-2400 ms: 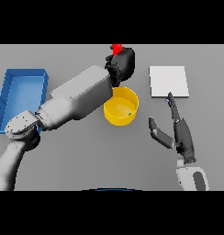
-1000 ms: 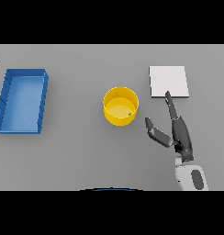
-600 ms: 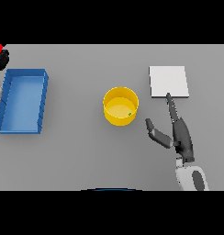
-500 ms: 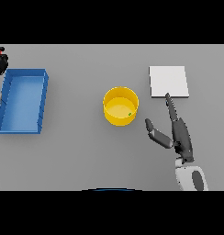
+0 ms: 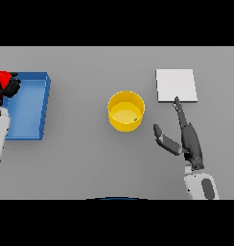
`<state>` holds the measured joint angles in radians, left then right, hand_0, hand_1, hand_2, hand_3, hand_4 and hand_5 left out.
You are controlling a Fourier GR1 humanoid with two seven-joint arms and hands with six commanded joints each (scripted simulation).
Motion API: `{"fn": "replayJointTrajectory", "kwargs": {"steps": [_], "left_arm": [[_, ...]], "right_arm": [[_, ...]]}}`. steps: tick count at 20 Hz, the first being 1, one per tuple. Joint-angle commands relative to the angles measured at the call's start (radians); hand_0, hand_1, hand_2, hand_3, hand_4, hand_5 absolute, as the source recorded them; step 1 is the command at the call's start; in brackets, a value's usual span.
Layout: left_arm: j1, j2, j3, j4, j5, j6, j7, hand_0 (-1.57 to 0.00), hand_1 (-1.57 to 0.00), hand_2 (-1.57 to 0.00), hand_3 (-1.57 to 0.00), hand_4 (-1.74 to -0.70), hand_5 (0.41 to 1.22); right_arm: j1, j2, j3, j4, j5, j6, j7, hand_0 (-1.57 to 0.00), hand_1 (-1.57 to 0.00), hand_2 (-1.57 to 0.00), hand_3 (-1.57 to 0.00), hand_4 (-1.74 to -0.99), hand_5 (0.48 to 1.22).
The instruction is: Pick up the red beaker and tilt it to pour out 1 green nut into yellow bowl. Pick up the yellow bowl and place it on the metallic measuring scale.
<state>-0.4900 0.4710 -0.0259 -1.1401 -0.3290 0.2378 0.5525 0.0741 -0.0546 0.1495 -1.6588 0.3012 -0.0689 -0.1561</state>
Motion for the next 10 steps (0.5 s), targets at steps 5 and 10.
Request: {"fn": "replayJointTrajectory", "kwargs": {"steps": [5, 10], "left_arm": [[0.07, 0.03, -0.015, -0.085, 0.004, -0.055, 0.018, -1.5, -1.38, -1.35, -1.31, -1.16, 0.78], [0.069, 0.034, -0.046, -0.077, -0.001, -0.106, 0.025, -0.62, -0.51, -0.52, -0.49, -0.89, 0.666]], "right_arm": [[0.016, 0.0, -0.003, 0.004, -0.004, -0.004, -0.029, 0.0, 0.0, 0.0, 0.0, -1.009, 0.634], [0.009, 0.01, 0.003, -0.007, -0.004, -0.006, -0.026, 0.0, 0.0, 0.0, 0.0, -1.008, 0.635]]}}
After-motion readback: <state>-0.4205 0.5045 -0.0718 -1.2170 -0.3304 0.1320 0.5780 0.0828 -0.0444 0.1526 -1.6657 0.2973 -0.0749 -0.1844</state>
